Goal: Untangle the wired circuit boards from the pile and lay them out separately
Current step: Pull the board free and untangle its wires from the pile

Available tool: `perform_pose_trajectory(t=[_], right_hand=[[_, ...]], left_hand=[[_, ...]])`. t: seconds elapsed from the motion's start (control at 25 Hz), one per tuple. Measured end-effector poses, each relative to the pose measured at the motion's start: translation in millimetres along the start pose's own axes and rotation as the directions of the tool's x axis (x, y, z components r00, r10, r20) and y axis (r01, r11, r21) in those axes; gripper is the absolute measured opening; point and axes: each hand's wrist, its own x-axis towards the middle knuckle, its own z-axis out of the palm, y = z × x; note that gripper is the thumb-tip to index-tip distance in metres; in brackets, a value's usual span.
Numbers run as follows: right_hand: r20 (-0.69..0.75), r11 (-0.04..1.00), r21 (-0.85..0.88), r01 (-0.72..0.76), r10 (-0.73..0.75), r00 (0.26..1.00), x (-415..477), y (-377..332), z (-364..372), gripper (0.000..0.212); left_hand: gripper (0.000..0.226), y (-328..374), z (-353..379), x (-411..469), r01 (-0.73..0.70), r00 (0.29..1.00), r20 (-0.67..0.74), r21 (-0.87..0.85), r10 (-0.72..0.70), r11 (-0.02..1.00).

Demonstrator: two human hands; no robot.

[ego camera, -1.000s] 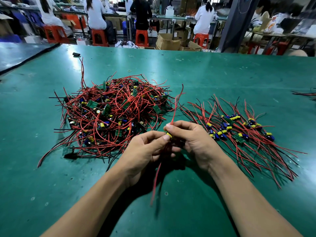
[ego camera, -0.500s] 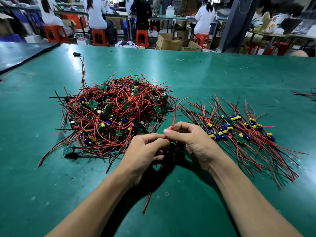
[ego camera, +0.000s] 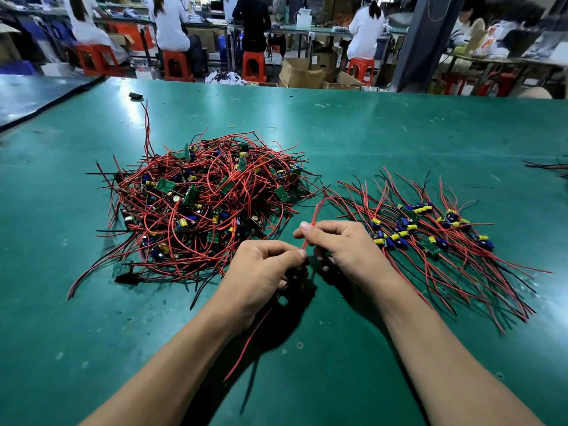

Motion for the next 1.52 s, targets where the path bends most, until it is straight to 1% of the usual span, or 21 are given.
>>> perform_pose_trajectory(t=[0.08,0.2,0.28,0.36,0.48,0.64,0.72,0.84,0.92,1.04,1.16,1.24,1.32,1.36,1.4,1.44,1.48,1.52], right_hand=[[-0.096,0.999,0.053,0.004,0.001,0.995,5,4,-2,0.024],[-0.221,0.991,0.118,0.059,-0.032,0.975,12,5,-1,0.024],[-0.267,0.97,0.226,0.094,-0.031,0.963,14,3,1,0.024],[-0.282,0.936,0.336,0.106,-0.007,0.959,16,0,1,0.021],[-0.241,0.884,0.46,0.086,0.032,0.97,16,-5,-1,0.018],[-0.151,0.813,0.582,0.015,0.09,0.984,14,-9,-4,0.028],[-0.14,0.811,0.585,-0.001,0.102,0.985,14,-9,-7,0.032],[-0.169,0.829,0.558,0.029,0.08,0.982,16,-10,-11,0.017],[-0.178,0.813,0.581,0.038,0.082,0.981,17,-10,-12,0.021],[-0.118,0.713,0.701,-0.014,0.134,0.984,16,-15,-12,0.02],[-0.049,0.603,0.794,-0.078,0.19,0.98,15,-19,-13,0.026],[-0.013,0.564,0.818,-0.115,0.218,0.976,13,-20,-15,0.03],[-0.002,0.54,0.832,-0.126,0.231,0.973,14,-18,-16,0.038],[-0.013,0.541,0.833,-0.117,0.23,0.973,15,-17,-17,0.041],[-0.039,0.566,0.819,-0.094,0.218,0.975,16,-15,-17,0.042],[-0.096,0.634,0.772,-0.047,0.189,0.977,16,-13,-18,0.041],[-0.183,0.74,0.672,0.025,0.133,0.974,17,-10,-17,0.039],[-0.271,0.837,0.536,0.107,0.051,0.961,18,-7,-16,0.037]], left_hand=[[0.017,-2,0,0,-0.008,1.0,0.007,0.05,0.008,0.999],[0.015,-3,-1,1,-0.016,0.999,0.033,0.097,0.013,0.995],[0.014,-2,-2,2,-0.013,0.999,0.052,0.095,0.008,0.995],[0.014,-2,-4,1,-0.002,0.998,0.066,0.083,-0.003,0.997],[0.014,0,-6,0,0.008,0.996,0.087,0.05,-0.013,0.999],[0.014,2,-9,0,0.003,0.995,0.1,0.042,-0.007,0.999],[0.014,3,-9,0,0.005,0.993,0.114,0.049,-0.01,0.999],[0.014,4,-8,-2,0.015,0.993,0.12,0.054,-0.022,0.998],[0.015,3,-8,-1,0.019,0.994,0.103,0.047,-0.023,0.999],[0.014,3,-8,1,0.0,0.997,0.082,0.032,-0.002,0.999],[0.013,2,-6,1,-0.033,0.997,0.078,0.079,0.027,0.996],[0.012,1,-5,0,-0.042,0.996,0.08,0.107,0.034,0.993],[0.012,1,-5,-1,-0.054,0.995,0.088,0.142,0.042,0.988],[0.012,1,-6,-2,-0.063,0.995,0.092,0.162,0.048,0.985],[0.013,0,-6,-2,-0.069,0.994,0.091,0.178,0.053,0.982],[0.013,0,-7,-1,-0.07,0.995,0.088,0.185,0.054,0.98],[0.013,0,-7,-1,-0.067,0.995,0.081,0.187,0.052,0.98],[0.014,-1,-7,-1,-0.061,0.996,0.073,0.19,0.048,0.98]])
